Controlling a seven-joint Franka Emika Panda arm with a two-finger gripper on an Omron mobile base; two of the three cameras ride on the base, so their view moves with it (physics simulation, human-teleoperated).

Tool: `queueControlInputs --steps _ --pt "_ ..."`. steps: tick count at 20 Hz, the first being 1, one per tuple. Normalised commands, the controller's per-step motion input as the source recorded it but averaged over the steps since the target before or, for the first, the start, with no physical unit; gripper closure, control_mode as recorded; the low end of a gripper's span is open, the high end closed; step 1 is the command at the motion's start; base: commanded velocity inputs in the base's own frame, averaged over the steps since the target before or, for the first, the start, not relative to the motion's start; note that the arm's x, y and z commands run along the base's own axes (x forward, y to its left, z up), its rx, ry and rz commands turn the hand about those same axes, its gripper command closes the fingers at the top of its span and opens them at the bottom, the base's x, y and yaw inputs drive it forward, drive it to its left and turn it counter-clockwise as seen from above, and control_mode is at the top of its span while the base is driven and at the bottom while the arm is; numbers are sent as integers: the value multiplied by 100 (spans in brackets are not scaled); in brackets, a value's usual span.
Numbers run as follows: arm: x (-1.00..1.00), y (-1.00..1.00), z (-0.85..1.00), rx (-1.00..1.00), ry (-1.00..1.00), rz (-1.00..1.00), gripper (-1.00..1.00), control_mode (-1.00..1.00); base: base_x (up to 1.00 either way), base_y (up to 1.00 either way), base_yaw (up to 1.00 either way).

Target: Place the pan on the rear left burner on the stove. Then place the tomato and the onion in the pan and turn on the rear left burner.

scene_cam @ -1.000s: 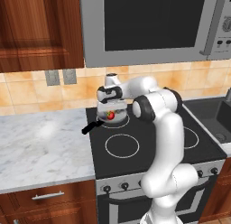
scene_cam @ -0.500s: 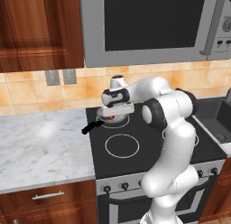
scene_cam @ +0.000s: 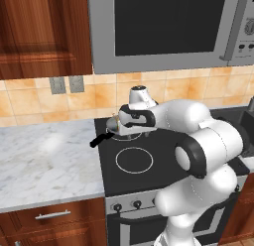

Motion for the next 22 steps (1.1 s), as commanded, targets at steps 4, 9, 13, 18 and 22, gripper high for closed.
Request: queueControlInputs --steps 4,9,13,18,22 --pt "-78 0 44 0 0 0 -100 -100 0 0 0" --pt "-57 10 44 0 0 0 -100 -100 0 0 0" --pt "-41 29 45 0 4 0 -100 -100 0 0 0" --pt "-38 61 26 -6 3 1 -100 -100 0 0 0" --pt "-46 72 10 -23 1 2 -100 -100 0 0 0"
